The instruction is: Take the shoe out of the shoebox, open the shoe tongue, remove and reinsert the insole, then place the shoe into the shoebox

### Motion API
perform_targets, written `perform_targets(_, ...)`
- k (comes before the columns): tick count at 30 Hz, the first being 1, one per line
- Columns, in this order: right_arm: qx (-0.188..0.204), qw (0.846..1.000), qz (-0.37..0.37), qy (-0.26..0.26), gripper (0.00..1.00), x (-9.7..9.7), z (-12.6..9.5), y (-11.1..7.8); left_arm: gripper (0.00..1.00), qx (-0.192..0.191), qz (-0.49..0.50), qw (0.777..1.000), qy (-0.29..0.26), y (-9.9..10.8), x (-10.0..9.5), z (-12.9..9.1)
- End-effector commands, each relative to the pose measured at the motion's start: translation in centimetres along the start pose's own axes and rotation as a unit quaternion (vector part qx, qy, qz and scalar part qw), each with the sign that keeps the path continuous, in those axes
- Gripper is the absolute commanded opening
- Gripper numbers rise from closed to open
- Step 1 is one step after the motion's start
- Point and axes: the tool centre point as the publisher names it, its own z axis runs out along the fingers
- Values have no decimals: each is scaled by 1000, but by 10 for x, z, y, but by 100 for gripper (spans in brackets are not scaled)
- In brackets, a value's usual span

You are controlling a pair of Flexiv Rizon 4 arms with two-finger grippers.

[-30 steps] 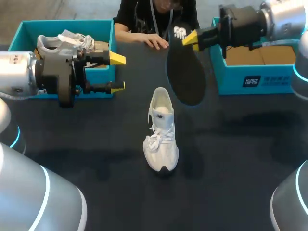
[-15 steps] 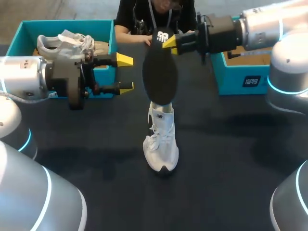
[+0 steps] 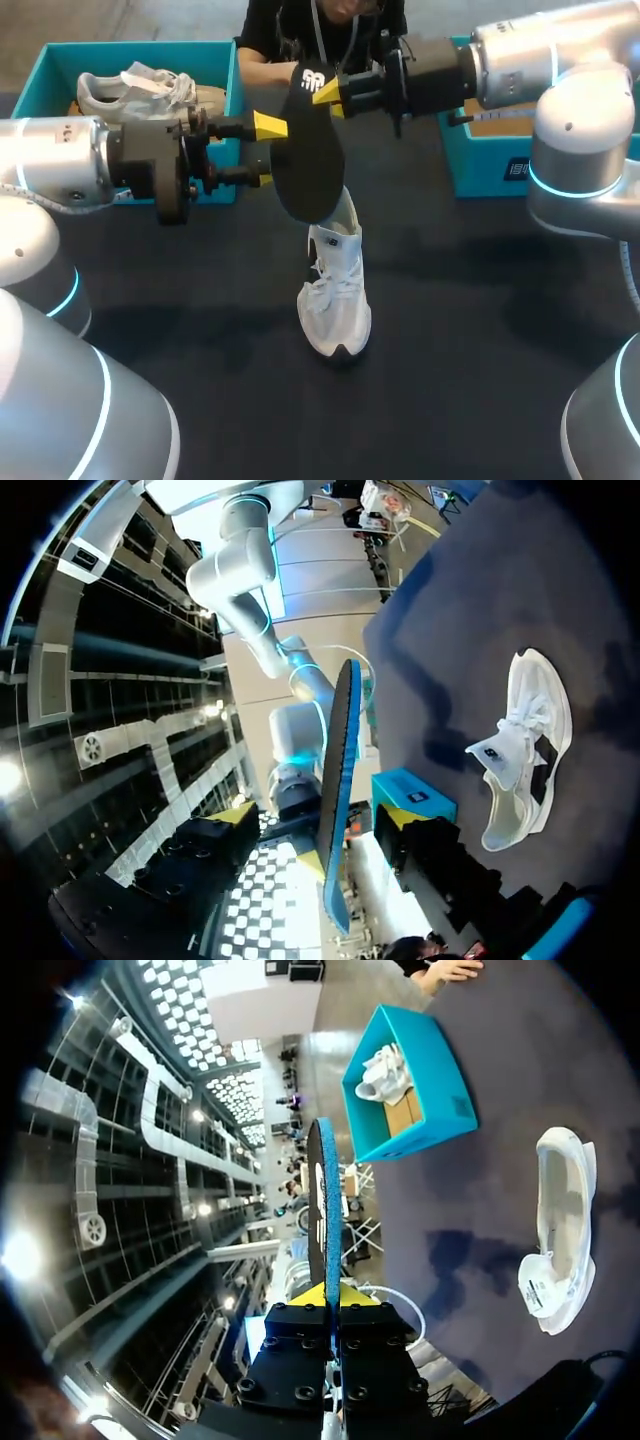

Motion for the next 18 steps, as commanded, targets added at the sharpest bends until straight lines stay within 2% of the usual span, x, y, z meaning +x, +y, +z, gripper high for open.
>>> perform_targets(1,0,1000,-1,7,0,0,7,-7,59,-3,2,1000,0,4,2,9)
perform_targets(4,-1,1000,-1,18,0,0,11,-10,49,-7,6,1000,2,5,3,12)
perform_targets(10,7,1000,-3,18,0,2,20,-15,44,-12,8,1000,3,7,5,19)
perform_targets(13,8,1000,-2,19,0,0,21,-17,24,-12,5,1000,4,8,7,22)
perform_targets(14,7,1000,-2,19,0,0,21,-18,10,-12,5,1000,5,8,7,22)
perform_targets(15,7,1000,-1,18,0,-1,20,-19,0,-12,4,1000,5,8,8,22)
perform_targets(18,5,1000,1,16,0,-4,17,-19,0,-12,0,1000,6,9,9,20)
